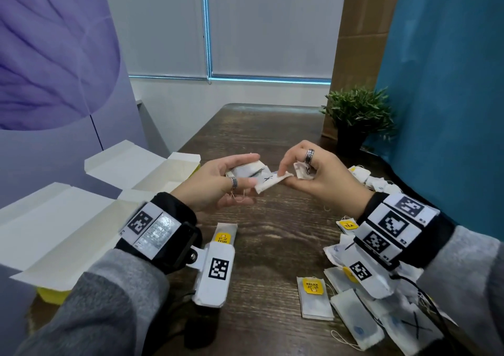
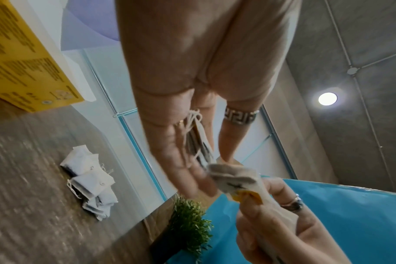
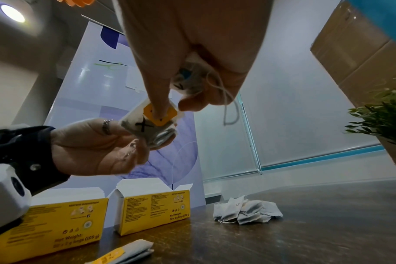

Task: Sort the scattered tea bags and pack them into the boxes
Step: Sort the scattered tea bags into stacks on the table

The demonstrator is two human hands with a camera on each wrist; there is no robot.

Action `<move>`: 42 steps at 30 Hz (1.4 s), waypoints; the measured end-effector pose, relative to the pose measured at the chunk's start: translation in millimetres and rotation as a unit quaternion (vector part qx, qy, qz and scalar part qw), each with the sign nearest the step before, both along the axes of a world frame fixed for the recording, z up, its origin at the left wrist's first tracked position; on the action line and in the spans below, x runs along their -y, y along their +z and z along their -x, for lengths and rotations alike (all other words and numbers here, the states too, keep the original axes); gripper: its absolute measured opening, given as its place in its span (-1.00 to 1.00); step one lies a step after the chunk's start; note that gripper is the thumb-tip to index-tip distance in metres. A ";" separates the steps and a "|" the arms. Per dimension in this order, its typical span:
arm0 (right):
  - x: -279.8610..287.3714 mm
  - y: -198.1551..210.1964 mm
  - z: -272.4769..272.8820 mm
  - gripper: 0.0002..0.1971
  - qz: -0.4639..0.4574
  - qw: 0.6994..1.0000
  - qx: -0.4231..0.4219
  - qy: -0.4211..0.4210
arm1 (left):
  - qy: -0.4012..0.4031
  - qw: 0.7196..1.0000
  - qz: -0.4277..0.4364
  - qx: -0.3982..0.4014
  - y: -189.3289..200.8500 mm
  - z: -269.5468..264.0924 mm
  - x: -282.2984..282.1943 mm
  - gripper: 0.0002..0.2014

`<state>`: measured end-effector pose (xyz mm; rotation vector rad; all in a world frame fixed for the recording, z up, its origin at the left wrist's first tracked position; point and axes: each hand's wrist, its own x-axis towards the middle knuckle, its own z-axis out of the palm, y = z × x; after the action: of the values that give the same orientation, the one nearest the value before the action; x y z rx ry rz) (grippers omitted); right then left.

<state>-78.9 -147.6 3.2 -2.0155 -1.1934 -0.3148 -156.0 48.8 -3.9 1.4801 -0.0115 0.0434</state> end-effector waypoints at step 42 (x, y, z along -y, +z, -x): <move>36.1 6.4 -12.9 -0.96 -0.102 0.974 -0.200 -0.016 | -0.033 0.943 0.312 -0.109 20.8 -29.1 15.7 -0.62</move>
<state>-66.0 -183.6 9.6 -1.8099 -0.8406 -0.0374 -126.9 33.1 16.9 0.8406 0.1238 -0.1599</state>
